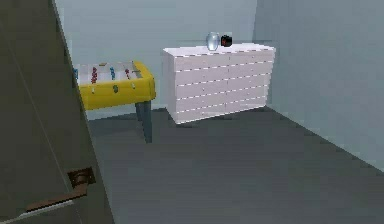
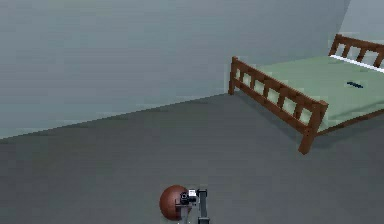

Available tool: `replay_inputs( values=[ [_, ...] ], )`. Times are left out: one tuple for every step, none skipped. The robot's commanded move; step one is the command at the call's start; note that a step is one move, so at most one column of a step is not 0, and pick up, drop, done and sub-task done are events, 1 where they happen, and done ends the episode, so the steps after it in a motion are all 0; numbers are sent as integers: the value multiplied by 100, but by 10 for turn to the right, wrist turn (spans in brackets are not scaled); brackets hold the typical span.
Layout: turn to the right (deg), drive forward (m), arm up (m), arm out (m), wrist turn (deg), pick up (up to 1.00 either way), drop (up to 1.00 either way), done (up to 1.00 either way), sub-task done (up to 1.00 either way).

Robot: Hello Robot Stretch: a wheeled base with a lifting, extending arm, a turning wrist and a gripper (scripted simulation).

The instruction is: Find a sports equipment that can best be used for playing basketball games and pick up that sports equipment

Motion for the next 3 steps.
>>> replay_inputs(
  values=[
    [0, 0, 0, 0, 450, 0, 0, 0, 0],
    [0, 0, 0, 0, 450, 0, 0, 0, 0],
    [0, 0, 0, 0, 450, 0, 0, 0, 0]
  ],
)
